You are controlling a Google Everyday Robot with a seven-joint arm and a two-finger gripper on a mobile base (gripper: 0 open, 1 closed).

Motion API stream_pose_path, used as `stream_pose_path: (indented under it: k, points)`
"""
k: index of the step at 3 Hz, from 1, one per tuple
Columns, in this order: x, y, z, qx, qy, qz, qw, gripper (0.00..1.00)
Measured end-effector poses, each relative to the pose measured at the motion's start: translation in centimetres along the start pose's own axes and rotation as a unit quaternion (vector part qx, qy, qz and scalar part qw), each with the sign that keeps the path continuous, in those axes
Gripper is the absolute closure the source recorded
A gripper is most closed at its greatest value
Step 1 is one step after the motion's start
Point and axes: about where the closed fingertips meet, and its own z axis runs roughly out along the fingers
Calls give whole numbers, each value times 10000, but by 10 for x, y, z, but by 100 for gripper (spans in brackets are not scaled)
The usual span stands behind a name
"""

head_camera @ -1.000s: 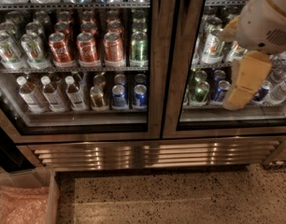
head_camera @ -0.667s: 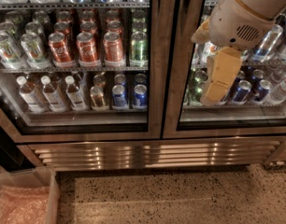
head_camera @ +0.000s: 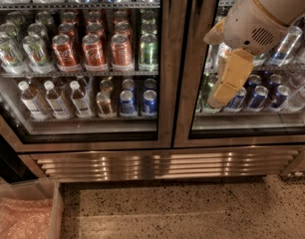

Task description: Open left fridge door

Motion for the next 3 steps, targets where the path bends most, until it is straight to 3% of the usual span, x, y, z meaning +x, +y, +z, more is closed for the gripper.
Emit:
stream_pose_path:
  k: [1,2,3]
  points:
    - [-29,-29,-1,276,-693,-20,9972,0]
    - [-58,-66,-31,898,-1117,4,9897,0]
    - [-58,-70,-19,816,-1058,43,9910,0]
